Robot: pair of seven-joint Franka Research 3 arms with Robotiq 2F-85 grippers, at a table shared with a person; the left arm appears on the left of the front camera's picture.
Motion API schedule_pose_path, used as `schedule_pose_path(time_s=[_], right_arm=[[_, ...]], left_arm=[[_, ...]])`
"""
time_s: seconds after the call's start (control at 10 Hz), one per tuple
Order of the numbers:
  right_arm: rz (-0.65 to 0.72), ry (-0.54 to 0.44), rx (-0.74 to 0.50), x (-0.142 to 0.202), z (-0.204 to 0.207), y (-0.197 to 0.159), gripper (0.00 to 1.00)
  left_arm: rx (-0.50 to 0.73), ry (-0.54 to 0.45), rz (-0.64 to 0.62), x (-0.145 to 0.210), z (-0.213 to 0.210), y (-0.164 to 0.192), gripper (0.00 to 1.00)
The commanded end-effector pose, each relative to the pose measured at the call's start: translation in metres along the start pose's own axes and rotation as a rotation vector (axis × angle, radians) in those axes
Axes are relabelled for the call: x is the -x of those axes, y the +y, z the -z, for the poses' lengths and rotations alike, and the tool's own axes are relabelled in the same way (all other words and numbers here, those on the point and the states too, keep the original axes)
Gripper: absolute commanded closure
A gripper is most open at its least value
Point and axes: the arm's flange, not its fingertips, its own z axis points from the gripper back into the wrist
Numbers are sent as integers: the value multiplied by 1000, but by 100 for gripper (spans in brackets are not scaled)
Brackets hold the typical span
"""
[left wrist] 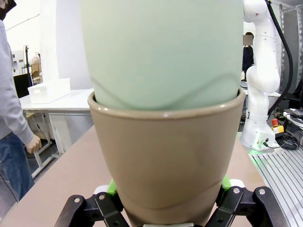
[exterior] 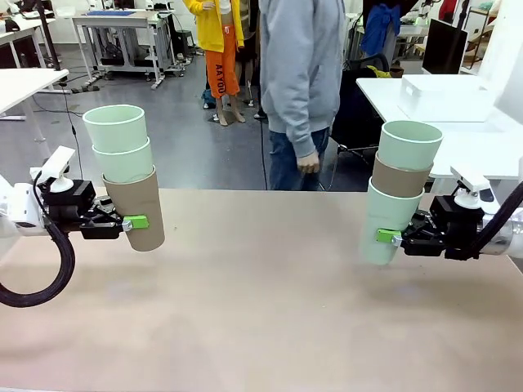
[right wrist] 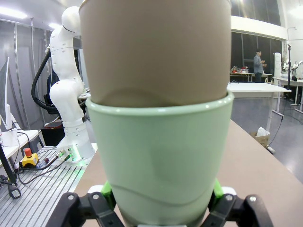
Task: Stack the cups and store them in the basket.
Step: Place the stack of Reusable plastic cups into the Pantry Basket.
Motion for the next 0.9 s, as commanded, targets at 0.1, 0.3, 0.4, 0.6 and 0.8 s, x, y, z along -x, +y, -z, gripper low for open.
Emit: schedule_pose_path(time_s=[0.1,0.3,0.4,0.6,0.8], right_arm=[[-13,-4,0,-3,1,0,15],[-13,-4,0,-3,1,0,15],[-13,-4,0,-3,1,0,15],[-13,-4,0,-3,1,0,15],[-13,-4,0,-3,1,0,15]], left_arm=[[3,-4,11,-4,1,-1,15],[3,-4,11,-4,1,-1,15],[3,-4,11,-4,1,-1,15],[3,-4,11,-4,1,-1,15],[3,-4,11,-4,1,-1,15]])
